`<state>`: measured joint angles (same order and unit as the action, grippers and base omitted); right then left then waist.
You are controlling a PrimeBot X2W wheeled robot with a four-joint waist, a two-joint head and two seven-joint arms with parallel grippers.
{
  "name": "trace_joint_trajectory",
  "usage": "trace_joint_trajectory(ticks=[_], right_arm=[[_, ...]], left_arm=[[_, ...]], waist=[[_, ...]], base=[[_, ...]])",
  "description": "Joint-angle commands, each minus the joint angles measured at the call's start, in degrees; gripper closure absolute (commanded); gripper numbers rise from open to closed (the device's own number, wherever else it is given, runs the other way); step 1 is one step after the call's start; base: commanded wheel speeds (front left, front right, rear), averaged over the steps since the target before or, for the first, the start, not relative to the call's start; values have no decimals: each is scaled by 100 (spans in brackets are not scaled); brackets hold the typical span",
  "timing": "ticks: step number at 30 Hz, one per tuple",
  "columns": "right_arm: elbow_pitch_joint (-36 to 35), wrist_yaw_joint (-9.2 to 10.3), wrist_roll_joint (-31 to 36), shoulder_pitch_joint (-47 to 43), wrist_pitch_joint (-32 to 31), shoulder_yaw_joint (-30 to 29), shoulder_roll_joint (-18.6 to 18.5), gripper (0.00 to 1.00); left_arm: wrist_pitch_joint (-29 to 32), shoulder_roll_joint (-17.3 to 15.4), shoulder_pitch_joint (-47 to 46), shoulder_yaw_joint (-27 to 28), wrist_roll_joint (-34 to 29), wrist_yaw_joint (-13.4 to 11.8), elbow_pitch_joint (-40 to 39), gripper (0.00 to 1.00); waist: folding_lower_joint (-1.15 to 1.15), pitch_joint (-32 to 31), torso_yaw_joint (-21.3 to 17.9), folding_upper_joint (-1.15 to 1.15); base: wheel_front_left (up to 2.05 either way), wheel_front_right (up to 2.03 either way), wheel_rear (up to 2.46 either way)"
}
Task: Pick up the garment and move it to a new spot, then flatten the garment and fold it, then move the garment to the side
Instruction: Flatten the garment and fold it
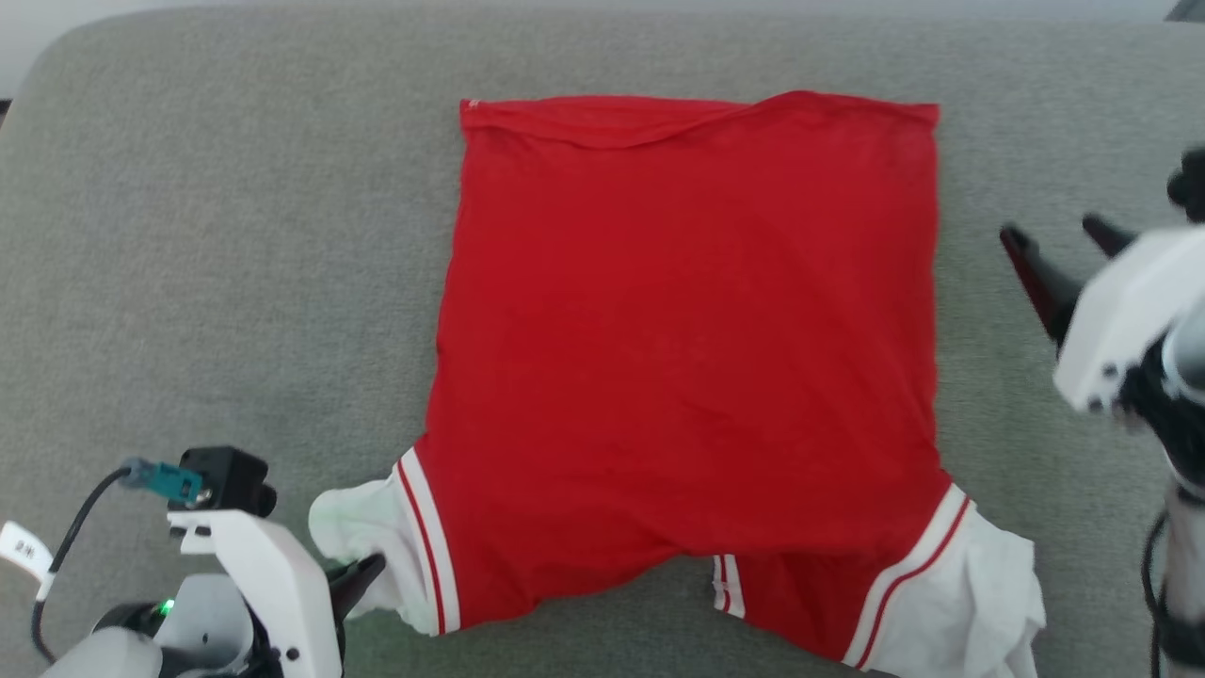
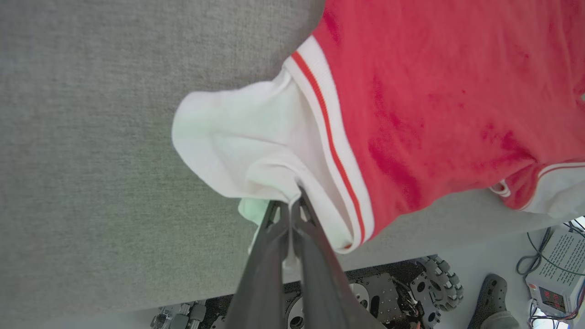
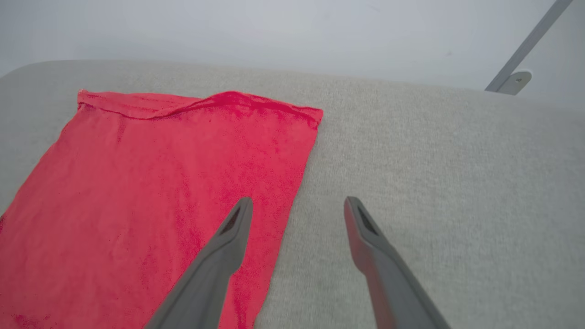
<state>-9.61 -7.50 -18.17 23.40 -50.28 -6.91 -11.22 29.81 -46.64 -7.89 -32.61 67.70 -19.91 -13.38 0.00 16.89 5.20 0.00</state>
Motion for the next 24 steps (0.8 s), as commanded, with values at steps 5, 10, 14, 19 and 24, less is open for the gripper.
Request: trace_joint_trajectory(ticks=[5,10,14,19,24], right_arm=[[1549,2,358,1115,633,-29,-16,0],[3054,2,749,2093,846,-233,-133,0],[4139,2,1109,2730,658,-497,-194,0],[5144,1,1421,3329,425,-852,-200,0],[6144,2,1695,3393,38,-1086,-145,0]], left_arm=[[50,156,-352,-71,-95,140,91,100],[131,326,-632,-202,-176,322,219,100],[177,484,-857,-304,-240,478,367,100],[201,682,-1100,-390,-262,647,563,100],[193,842,-1276,-442,-255,804,782,100]], waist=[[0,291,328,0],[0,498,613,0],[0,646,816,0],[0,830,1049,0],[0,909,1170,0]], base=[[0,0,0],[0,0,0],[0,0,0],[0,0,0],[0,0,0]])
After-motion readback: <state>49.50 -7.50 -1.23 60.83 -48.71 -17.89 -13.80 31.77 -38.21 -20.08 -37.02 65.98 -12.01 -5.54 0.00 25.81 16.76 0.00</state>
